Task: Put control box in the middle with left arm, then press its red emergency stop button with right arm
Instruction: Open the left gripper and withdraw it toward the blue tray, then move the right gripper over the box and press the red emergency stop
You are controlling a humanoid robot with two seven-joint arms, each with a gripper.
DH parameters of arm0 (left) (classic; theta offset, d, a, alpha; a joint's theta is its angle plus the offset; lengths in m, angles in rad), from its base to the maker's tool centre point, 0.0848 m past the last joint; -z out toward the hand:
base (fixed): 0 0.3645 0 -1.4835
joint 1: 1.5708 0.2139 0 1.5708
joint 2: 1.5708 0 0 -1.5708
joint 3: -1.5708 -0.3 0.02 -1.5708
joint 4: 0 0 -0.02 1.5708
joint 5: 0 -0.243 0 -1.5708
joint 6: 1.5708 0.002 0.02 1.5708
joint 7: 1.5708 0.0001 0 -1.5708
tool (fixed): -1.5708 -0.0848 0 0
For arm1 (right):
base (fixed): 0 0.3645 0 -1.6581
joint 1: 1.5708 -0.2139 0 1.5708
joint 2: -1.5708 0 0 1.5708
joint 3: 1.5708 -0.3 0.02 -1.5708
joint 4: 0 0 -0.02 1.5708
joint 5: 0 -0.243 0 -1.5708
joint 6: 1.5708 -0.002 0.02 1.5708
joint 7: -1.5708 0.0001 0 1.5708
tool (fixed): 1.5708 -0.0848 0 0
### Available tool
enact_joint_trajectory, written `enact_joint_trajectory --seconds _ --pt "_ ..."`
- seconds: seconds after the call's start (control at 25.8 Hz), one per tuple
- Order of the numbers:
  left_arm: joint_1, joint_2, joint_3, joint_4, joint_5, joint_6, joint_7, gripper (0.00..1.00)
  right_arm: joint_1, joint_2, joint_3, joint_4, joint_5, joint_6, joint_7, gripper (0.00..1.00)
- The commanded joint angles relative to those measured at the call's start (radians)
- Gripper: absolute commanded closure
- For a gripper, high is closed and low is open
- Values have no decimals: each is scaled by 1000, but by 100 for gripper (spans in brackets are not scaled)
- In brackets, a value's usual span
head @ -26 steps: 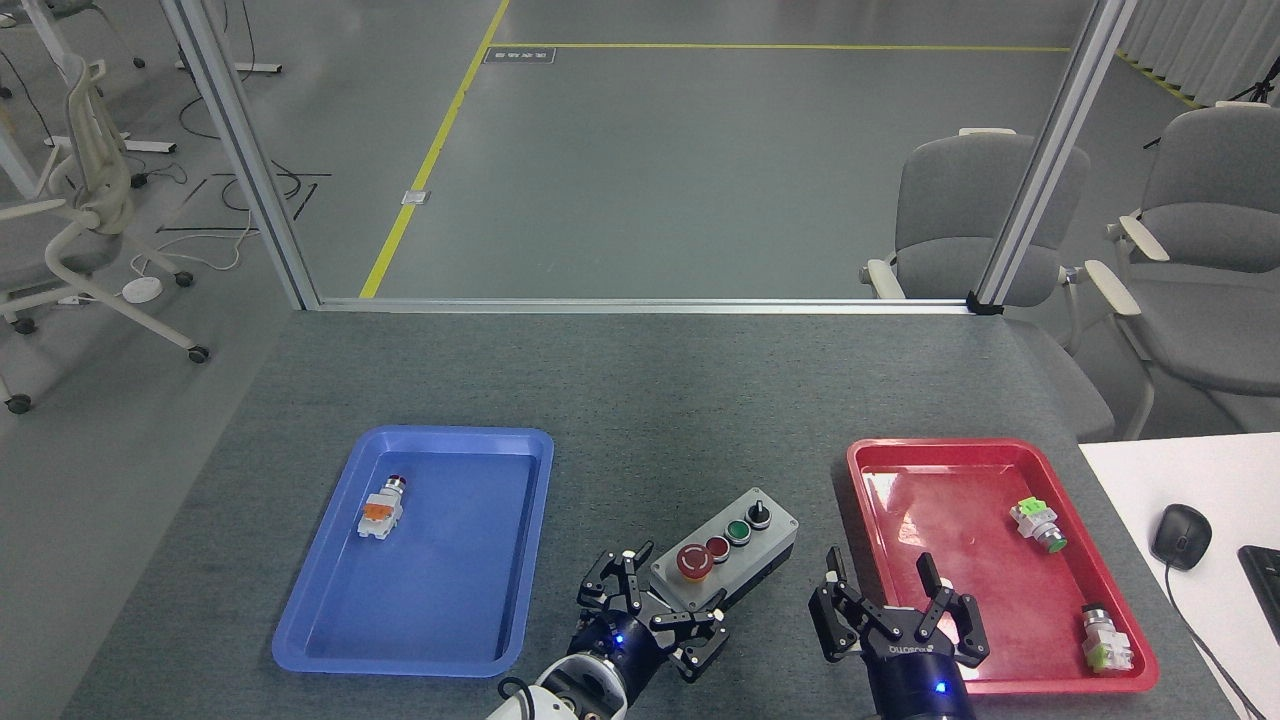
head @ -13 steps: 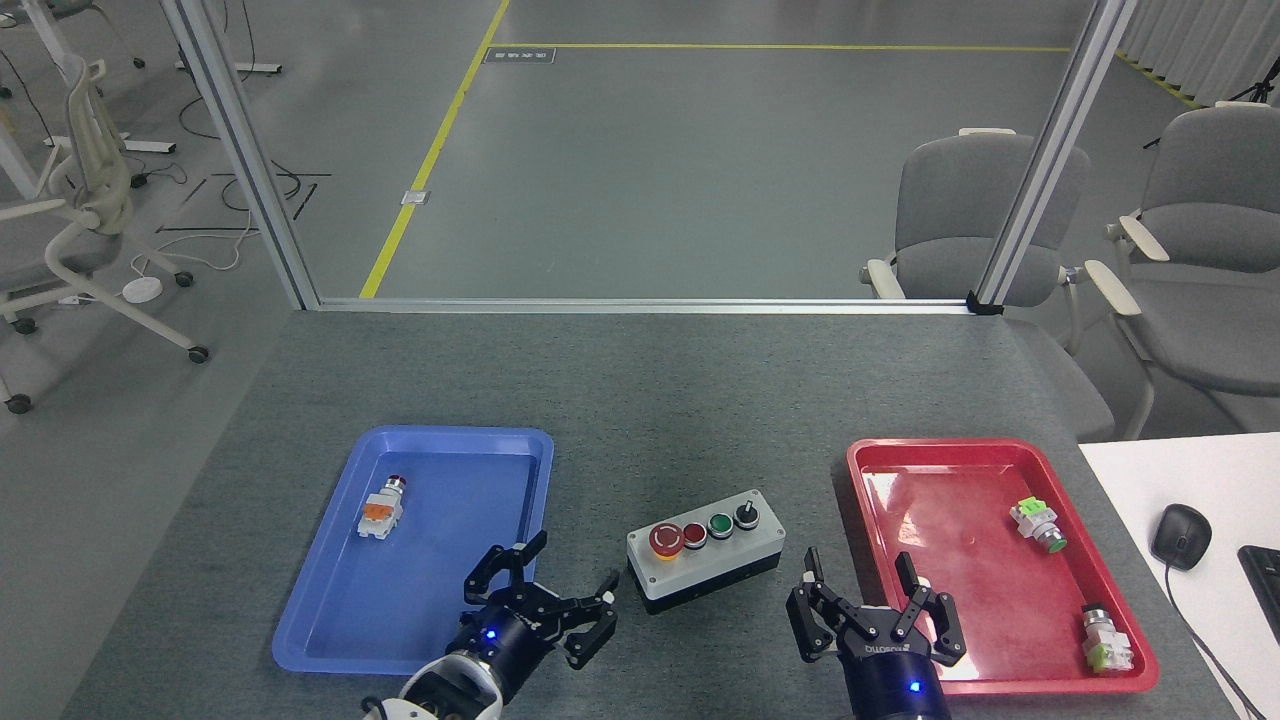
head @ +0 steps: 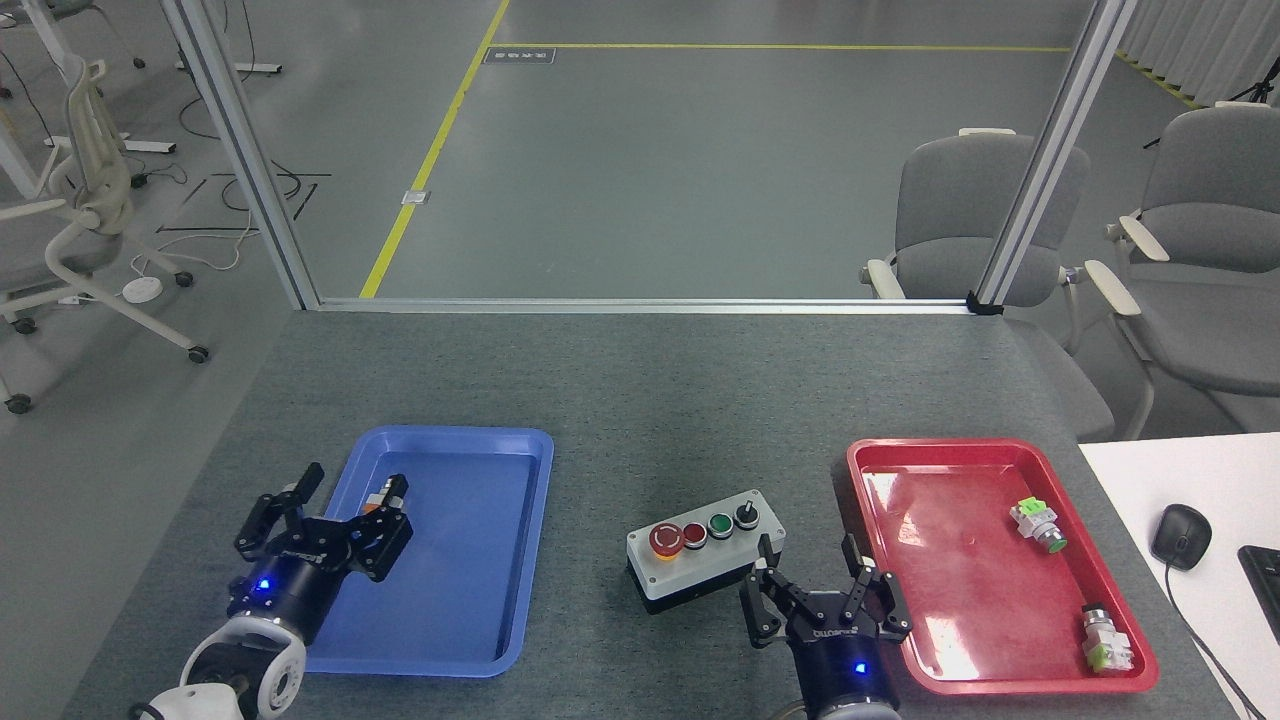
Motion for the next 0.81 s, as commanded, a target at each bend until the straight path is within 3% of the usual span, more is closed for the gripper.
enact_joint_trajectory --seconds 0.0,0.12,0.35,0.54,0.77 --pt "-4 -8 120 3 3 2 3 1 -42 -6 117 18 -12 69 17 46" --pt "-4 -8 160 5 29 4 3 1 -74 4 146 68 -7 83 17 69" --pt "-1 -8 162 34 56 1 -2 1 -180 40 209 227 -3 83 5 99" --pt "-1 -8 149 36 47 -1 -10 1 -228 76 218 341 5 85 5 100" --pt "-2 -9 145 37 59 1 -5 1 -242 105 218 384 19 83 5 100"
